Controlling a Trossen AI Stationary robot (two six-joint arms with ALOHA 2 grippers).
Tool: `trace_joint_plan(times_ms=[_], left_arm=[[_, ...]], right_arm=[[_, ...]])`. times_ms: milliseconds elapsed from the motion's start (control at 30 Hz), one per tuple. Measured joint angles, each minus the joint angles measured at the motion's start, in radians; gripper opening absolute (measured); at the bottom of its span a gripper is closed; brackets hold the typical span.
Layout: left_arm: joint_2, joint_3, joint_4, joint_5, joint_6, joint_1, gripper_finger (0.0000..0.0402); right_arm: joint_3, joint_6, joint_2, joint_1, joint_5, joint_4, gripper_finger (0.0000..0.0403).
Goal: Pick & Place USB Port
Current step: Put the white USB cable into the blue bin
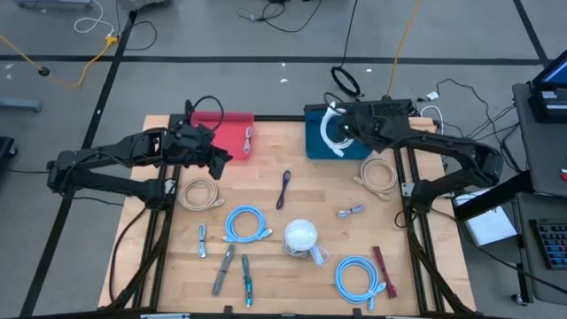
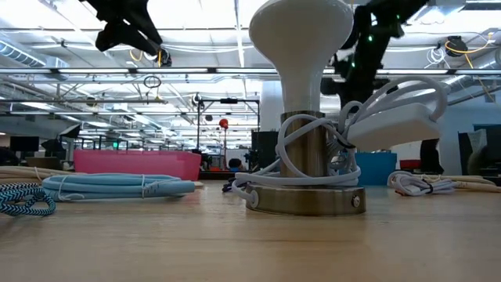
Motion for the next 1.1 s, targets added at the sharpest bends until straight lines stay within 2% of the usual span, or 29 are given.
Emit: trace_joint_plan(times_ms=[333,567,733,1100], left_arm=[[0.0,0.0,0.001,-0.028,-0.012,-0.051,0.0136],[0.0,0.0,0.002,-0.035,-0.021,-0.051,0.0136],[0.0,0.0,0.002,-0.034,-0.025,-0.051,0.0136],[0.0,0.0,0.002,-0.041,-0.022,-0.064,0.0136]], right_arm=[[-0.145,0.026,-0.001,-0.004,-0.017,0.141,0.0028],[-0.151,0.041,-0.001,0.004,-0.016,0.272,0.0026],[-0.152,0.093,-0.001,0.002,-0.006,0.276,0.0026],[-0.152,0.102,0.005,0.0,0.098,0.392,0.0026]])
